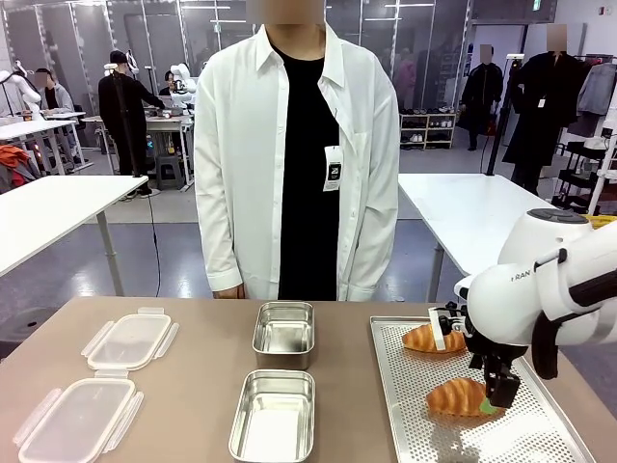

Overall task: Place the bread into the airtight container.
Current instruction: Pick up a Butter Roll and place it into an empty Airtight Container.

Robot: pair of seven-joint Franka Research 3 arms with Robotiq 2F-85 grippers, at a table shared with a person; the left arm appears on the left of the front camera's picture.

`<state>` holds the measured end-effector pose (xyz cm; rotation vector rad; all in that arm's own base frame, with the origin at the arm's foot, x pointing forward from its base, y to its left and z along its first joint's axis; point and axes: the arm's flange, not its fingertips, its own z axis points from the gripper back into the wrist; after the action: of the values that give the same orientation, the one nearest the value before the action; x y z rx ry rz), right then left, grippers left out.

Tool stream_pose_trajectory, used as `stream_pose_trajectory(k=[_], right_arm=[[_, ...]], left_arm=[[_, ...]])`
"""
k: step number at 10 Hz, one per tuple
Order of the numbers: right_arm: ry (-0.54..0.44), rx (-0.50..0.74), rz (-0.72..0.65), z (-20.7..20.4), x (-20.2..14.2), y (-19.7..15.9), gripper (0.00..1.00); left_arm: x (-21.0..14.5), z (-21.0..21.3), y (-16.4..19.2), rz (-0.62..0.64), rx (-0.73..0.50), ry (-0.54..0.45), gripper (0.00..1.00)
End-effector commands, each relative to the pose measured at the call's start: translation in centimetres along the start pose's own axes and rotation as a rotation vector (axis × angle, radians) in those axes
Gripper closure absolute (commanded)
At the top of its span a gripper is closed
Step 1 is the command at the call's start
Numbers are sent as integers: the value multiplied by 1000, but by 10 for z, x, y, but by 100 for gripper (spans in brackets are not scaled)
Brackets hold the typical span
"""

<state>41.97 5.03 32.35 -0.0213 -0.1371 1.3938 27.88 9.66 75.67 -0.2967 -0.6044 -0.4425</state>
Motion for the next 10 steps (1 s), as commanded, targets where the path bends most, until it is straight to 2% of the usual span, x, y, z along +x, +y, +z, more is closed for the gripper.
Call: stream_pose_trajectory(k=[1,6,7,8,9,10], right_arm=[[-7,32,10,-13,0,-12,0],[-13,58,-9,-30,5,-21,0],[13,79,-11,-34,6,-22,0],[23,94,-14,-36,7,-22,6],[20,95,-15,-37,6,-22,19],[28,93,-16,-36,6,-21,25]], left_arm=[[2,2,0,-15,1,0,0],[2,2,0,-15,1,0,0],[2,2,0,-15,1,0,0],[2,2,0,-15,1,0,0],[2,2,0,-15,1,0,0],[2,2,0,-15,1,0,0]])
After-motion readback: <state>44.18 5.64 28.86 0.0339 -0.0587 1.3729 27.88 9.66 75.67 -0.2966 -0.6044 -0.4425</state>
